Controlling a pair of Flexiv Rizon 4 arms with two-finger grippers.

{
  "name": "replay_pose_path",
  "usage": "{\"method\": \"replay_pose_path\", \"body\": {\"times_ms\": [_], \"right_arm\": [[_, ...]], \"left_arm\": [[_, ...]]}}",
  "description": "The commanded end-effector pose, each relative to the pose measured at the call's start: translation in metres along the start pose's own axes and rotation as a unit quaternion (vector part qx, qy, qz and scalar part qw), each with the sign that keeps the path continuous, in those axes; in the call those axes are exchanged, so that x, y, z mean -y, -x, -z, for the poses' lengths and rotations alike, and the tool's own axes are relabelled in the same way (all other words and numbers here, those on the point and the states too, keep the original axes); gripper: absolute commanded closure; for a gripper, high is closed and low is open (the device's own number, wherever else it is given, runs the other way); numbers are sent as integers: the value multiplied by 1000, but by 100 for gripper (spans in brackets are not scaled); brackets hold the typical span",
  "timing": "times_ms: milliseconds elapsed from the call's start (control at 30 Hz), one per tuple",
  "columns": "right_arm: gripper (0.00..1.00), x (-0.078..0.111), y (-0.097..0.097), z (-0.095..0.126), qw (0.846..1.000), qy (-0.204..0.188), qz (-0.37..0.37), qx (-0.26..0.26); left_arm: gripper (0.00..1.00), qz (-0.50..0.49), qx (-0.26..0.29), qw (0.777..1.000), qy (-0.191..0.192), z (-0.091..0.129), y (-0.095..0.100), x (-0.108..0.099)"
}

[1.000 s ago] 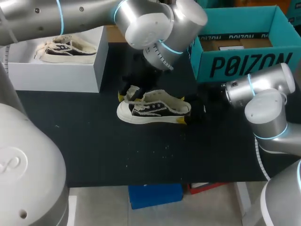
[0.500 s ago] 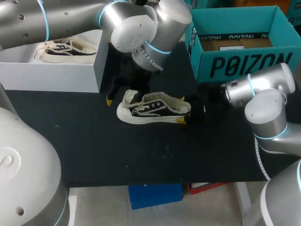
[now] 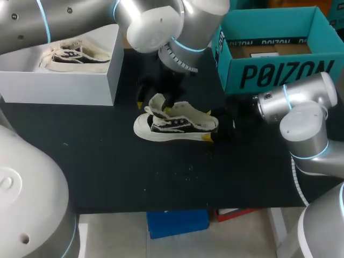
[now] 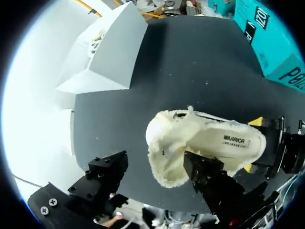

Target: Take the shoe out of the shoebox, open the shoe tongue, remove and reinsert the insole, then place the shoe into the shoebox

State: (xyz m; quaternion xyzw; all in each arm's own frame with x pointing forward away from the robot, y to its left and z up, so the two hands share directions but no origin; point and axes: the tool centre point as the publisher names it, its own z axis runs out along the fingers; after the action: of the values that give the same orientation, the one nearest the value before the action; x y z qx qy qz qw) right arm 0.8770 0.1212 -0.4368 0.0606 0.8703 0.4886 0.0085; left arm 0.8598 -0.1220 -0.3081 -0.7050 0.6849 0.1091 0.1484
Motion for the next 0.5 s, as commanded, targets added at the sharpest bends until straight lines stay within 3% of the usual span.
{"method": "replay_pose_path", "body": {"times_ms": [33,133,200,267,500], "right_arm": [[100,0,1,-1,1000,0,-1,0],[100,0,1,-1,1000,0,-1,0],[100,0,1,-1,1000,0,-1,0],[100,0,1,-1,1000,0,-1,0],[100,0,1,-1,1000,0,-1,0]], "left_arm": [[100,-293,-102,950,-36,11,-9,-3],[100,-442,-195,874,-52,17,-17,0],[100,-473,-217,852,-51,24,-28,7],[100,-451,-204,868,-30,30,-42,17],[100,-451,-204,868,-30,30,-42,17]]}}
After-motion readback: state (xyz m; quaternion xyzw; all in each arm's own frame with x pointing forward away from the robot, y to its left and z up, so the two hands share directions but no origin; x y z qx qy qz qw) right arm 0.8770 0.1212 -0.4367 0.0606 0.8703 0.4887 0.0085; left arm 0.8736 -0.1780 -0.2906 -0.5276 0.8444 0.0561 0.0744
